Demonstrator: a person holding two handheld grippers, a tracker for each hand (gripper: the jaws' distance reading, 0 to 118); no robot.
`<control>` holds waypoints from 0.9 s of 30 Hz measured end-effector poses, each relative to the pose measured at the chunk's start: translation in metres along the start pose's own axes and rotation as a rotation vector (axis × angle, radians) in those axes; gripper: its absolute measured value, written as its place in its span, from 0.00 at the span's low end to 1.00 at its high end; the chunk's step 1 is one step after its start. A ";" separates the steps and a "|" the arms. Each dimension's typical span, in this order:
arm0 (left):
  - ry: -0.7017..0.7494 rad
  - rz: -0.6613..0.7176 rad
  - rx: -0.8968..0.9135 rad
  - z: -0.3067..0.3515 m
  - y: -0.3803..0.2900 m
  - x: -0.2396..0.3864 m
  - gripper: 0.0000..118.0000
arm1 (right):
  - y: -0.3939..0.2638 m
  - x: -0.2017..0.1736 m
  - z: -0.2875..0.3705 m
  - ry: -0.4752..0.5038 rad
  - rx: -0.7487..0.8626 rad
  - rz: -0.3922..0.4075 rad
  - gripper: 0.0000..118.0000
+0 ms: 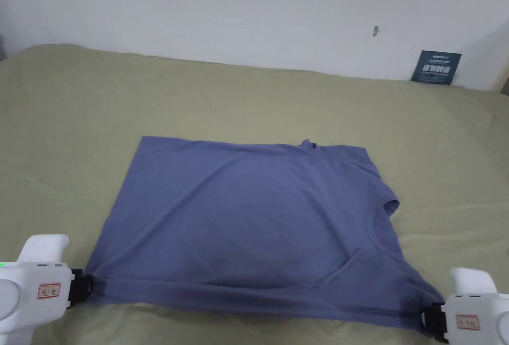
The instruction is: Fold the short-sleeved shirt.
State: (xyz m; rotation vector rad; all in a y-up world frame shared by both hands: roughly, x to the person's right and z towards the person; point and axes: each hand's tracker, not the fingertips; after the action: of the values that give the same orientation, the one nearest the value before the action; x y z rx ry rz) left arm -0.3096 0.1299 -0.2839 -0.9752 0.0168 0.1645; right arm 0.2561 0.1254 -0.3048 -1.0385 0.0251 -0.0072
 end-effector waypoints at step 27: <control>0.044 0.007 -0.170 -0.119 0.196 0.005 0.34 | 0.204 -0.007 -0.108 0.037 -0.100 -0.067 0.48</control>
State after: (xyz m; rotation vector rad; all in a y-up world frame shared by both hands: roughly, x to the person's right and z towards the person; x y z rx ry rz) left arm -0.3259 0.1401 -0.5125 -1.1480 0.0474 0.1526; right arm 0.2448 0.1356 -0.5349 -1.1392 0.0239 -0.0868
